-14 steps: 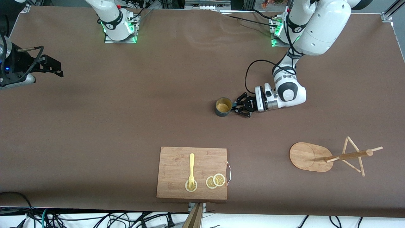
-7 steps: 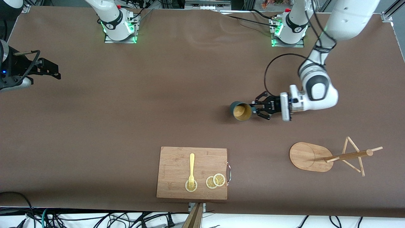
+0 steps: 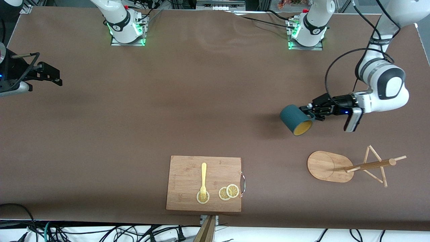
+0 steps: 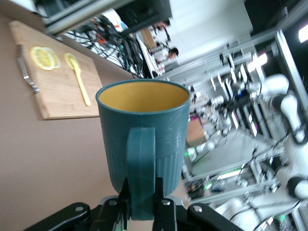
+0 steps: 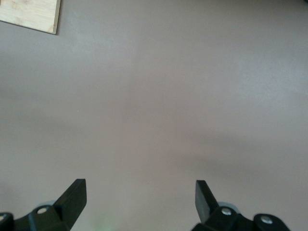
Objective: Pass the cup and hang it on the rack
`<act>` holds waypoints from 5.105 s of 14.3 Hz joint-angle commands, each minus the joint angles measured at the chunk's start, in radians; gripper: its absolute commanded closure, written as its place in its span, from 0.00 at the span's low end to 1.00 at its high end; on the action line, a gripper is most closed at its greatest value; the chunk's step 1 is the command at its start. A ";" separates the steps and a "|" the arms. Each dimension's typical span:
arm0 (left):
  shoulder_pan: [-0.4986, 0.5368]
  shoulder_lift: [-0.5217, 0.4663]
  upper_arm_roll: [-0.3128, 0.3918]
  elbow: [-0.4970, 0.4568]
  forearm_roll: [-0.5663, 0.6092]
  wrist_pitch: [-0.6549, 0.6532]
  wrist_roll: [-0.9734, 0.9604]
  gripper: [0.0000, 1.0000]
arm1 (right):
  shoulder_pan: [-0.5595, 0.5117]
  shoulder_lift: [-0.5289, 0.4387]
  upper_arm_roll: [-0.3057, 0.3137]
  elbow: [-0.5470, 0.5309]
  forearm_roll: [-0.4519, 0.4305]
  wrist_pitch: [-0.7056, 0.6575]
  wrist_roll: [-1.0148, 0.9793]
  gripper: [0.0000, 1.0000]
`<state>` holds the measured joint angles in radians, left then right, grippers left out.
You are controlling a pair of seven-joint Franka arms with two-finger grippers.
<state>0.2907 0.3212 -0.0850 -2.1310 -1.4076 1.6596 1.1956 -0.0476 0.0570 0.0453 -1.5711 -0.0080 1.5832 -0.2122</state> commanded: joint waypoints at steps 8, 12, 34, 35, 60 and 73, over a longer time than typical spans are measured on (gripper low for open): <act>0.222 0.062 -0.012 0.074 -0.174 -0.215 -0.499 1.00 | -0.020 0.027 -0.004 0.008 0.003 0.024 0.001 0.00; 0.307 0.128 -0.015 0.094 -0.168 -0.284 -0.533 1.00 | -0.020 0.029 -0.004 0.008 0.003 0.024 0.001 0.00; 0.352 0.371 -0.012 0.258 -0.287 -0.222 -0.533 1.00 | -0.017 0.029 -0.004 0.008 0.005 0.034 0.002 0.00; 0.354 0.371 -0.012 0.260 -0.289 -0.222 -0.534 1.00 | -0.017 0.029 -0.004 0.008 0.005 0.034 0.001 0.00; 0.343 0.237 0.018 0.482 0.559 -0.385 -0.522 0.00 | -0.015 0.029 -0.002 0.008 0.006 0.034 0.002 0.00; -0.039 0.039 0.039 0.720 1.091 -0.236 -0.718 0.00 | -0.015 0.030 -0.004 0.008 0.019 0.035 0.002 0.00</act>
<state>0.3237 0.3956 -0.0755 -1.4181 -0.3936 1.3840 0.5052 -0.0541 0.0851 0.0349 -1.5714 -0.0034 1.6163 -0.2122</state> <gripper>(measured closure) 0.000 0.000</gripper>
